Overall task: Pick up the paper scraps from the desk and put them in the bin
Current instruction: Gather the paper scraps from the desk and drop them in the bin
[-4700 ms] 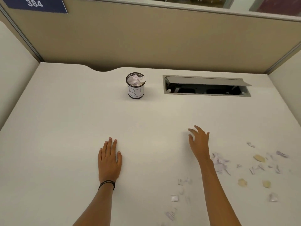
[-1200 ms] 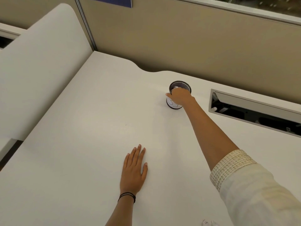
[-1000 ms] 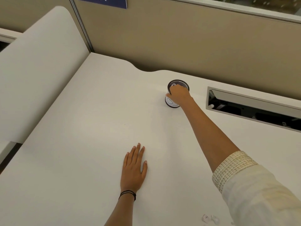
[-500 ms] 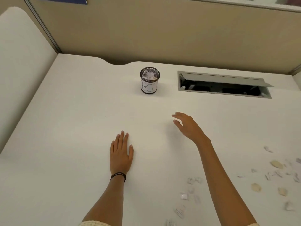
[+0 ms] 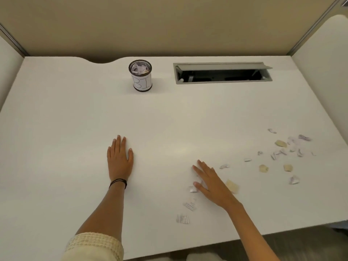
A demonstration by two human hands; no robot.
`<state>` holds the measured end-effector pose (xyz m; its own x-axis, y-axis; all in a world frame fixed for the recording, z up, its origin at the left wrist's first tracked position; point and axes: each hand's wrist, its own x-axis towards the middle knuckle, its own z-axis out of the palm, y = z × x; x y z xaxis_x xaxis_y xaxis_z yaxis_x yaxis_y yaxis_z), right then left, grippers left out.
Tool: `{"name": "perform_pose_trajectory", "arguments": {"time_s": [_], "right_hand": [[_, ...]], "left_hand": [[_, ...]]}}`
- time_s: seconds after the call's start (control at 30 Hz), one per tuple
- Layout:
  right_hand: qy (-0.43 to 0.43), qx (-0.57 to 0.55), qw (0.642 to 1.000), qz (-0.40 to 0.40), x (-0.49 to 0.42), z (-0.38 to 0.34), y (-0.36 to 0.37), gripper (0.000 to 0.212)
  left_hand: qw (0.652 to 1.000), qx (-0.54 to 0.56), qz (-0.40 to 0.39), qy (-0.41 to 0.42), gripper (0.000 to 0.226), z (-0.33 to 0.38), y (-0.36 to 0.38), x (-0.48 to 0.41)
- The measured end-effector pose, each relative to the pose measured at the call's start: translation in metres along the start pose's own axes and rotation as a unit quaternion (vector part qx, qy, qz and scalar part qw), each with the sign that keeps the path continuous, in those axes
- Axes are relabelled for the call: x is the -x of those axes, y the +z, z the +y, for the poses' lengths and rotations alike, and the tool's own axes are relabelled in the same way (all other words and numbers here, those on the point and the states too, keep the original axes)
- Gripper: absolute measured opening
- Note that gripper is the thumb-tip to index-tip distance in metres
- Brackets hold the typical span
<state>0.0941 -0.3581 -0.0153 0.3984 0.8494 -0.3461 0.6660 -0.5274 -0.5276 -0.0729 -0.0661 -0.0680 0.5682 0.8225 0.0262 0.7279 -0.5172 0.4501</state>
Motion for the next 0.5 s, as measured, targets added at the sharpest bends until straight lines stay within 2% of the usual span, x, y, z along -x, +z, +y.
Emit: {"name": "perform_pose_trajectory", "arguments": {"time_s": [0.07, 0.23, 0.3, 0.4, 0.5], "right_hand": [[0.0, 0.024, 1.0, -0.019, 0.011, -0.004, 0.011, 0.08], [-0.023, 0.116, 0.992, -0.037, 0.024, -0.017, 0.034, 0.101], [-0.046, 0.144, 0.988, -0.044, 0.026, -0.024, 0.042, 0.102], [-0.092, 0.162, 0.981, -0.059, 0.026, -0.038, 0.054, 0.092], [-0.122, 0.18, 0.975, -0.049, 0.02, -0.045, 0.067, 0.072]], "left_hand": [[1.0, 0.004, -0.001, 0.0, 0.051, -0.001, 0.0, 0.0], [1.0, -0.008, 0.001, 0.007, 0.05, -0.003, 0.002, 0.008], [1.0, -0.012, 0.006, 0.001, 0.049, 0.0, 0.003, 0.015], [1.0, -0.017, 0.016, -0.02, 0.049, 0.008, 0.006, 0.029], [0.999, -0.02, 0.017, -0.027, 0.049, 0.013, 0.009, 0.038]]}}
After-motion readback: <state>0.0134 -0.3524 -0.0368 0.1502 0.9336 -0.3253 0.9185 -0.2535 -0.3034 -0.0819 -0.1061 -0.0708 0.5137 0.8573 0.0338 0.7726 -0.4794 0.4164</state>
